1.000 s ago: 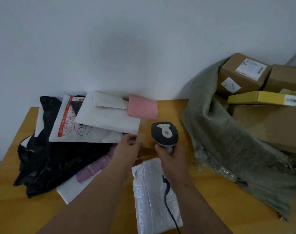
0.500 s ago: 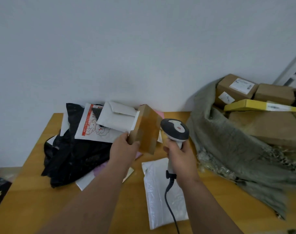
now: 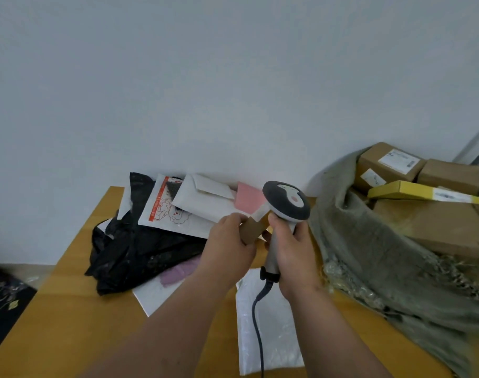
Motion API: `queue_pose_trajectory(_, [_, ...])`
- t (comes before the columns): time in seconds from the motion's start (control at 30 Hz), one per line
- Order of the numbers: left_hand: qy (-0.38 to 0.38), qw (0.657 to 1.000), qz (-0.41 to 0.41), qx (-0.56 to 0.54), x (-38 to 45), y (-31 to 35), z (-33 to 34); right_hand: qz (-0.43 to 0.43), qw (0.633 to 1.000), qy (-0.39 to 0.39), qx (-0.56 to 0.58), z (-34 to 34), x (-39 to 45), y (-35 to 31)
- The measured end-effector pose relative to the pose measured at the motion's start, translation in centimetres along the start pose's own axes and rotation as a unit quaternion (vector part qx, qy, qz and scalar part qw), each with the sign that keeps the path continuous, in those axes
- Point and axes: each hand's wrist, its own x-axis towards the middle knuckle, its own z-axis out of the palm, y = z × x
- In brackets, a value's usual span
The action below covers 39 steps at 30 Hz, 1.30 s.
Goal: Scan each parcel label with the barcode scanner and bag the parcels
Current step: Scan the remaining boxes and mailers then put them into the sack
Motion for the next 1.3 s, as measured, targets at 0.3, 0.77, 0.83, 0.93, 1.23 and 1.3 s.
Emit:
queue_pose_trajectory(0.3, [-0.089,0.992,0.086,-0.009,-1.5,4.2,3.3,0.042,0.999,-0.013,0.03,-4.7,0.3,-0.9])
queue_pose_trajectory(0.77, [0.092,0.988,-0.06,-0.108,-1.8,6.2,5.2,0.023,0.999,-0.023,0.034,-9.5,-0.1,-2.6])
queue_pose_trajectory(0.83, [0.029,0.976,-0.153,-0.153,-1.6,6.2,4.4,0.029,0.997,-0.047,0.055,-10.1,-0.1,-2.5])
queue_pose_trajectory(0.93, [-0.062,0.949,-0.217,-0.218,-1.7,5.9,4.1,0.03,0.994,-0.073,0.074,-10.3,-0.1,-2.5])
queue_pose_trajectory(1.23, [0.06,0.953,-0.171,-0.243,-2.1,5.4,3.6,-0.01,0.999,-0.048,0.01,-11.0,-0.3,-2.5])
queue_pose_trajectory(1.3, [0.078,0.961,-0.16,-0.212,-2.3,5.2,3.6,0.007,0.999,-0.031,-0.013,-11.1,-0.4,-2.6])
